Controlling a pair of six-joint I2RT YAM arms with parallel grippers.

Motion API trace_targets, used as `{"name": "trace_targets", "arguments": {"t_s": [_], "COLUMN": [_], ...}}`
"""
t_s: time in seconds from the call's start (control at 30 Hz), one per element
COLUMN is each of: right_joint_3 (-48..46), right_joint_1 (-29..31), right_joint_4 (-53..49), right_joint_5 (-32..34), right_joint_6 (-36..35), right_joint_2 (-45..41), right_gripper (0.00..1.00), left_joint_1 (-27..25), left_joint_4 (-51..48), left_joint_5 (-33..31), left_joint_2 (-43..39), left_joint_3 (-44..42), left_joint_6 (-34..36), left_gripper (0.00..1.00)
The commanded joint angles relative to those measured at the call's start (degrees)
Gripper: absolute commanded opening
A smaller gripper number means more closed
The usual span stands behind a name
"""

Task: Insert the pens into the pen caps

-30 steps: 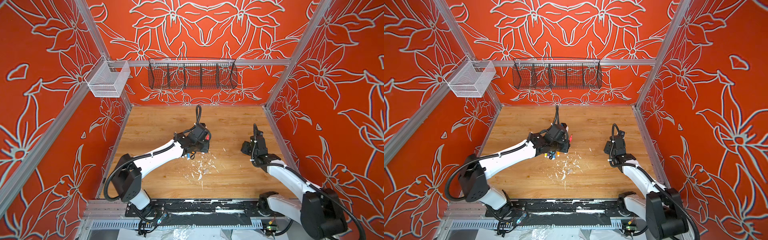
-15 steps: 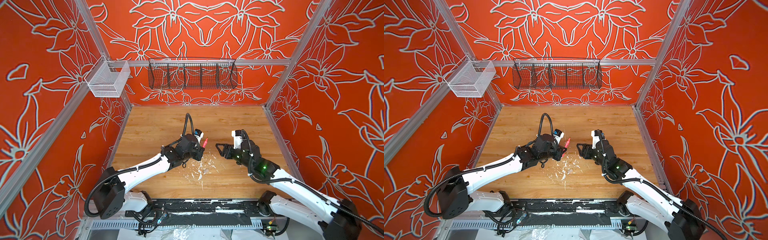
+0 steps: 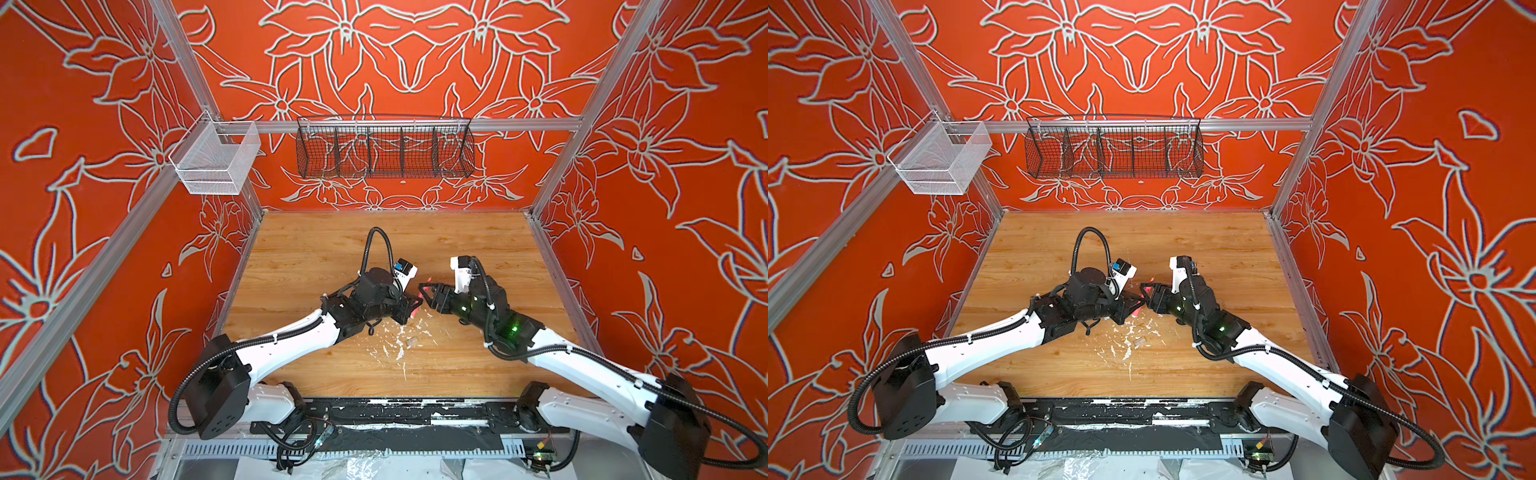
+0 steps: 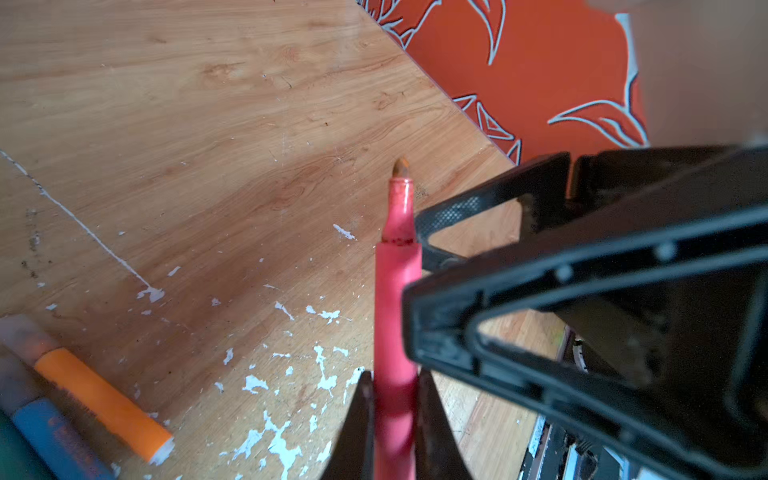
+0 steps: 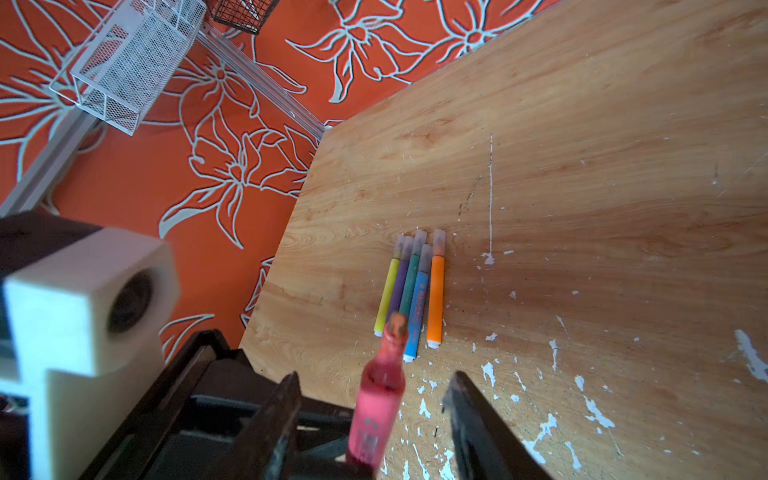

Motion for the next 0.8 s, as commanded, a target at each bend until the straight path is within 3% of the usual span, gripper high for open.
{"name": "trace_targets", "arguments": {"t_s": [0.0, 0.13, 0.23, 0.33, 0.5, 0.77], "right_joint_3": [3.06, 4.34, 4.05, 4.00, 3.18, 2.21], "right_joint_1": [0.39, 0.68, 1.39, 2.91, 6.12, 8.34], "right_joint_4": [2.46, 2.84, 3.45, 4.09, 6.25, 7.38], "right_joint_5": [0.81, 0.02, 0.65, 1.02, 3.04, 7.87], "right_joint_6": [1.57, 1.97, 2.51, 3.12, 4.61, 5.33], "right_joint_2": [1.91, 3.76, 4.13, 4.81, 5.24, 4.18], "right_gripper": [0.54, 0.26, 0.10, 0.01, 0.00, 0.00], "left_joint_1": [-0.07, -0.09, -0.09, -0.09, -0.09, -0.09], "left_joint_4": [2.66, 2.48, 2.31, 2.70, 3.61, 4.39], "left_joint_5": [2.50, 2.61, 2.38, 2.09, 1.68, 1.82], "left_joint_2": [-0.96, -1.08, -1.13, -1.56, -2.36, -3.73], "left_joint_3": [-0.61, -0.61, -0.67, -1.09, -1.98, -2.87], "left_joint_6": [1.43, 1.70, 1.73, 1.47, 1.38, 1.12], "left_gripper": [0.00, 0.00, 0.01, 0.20, 0.30, 0.27]}}
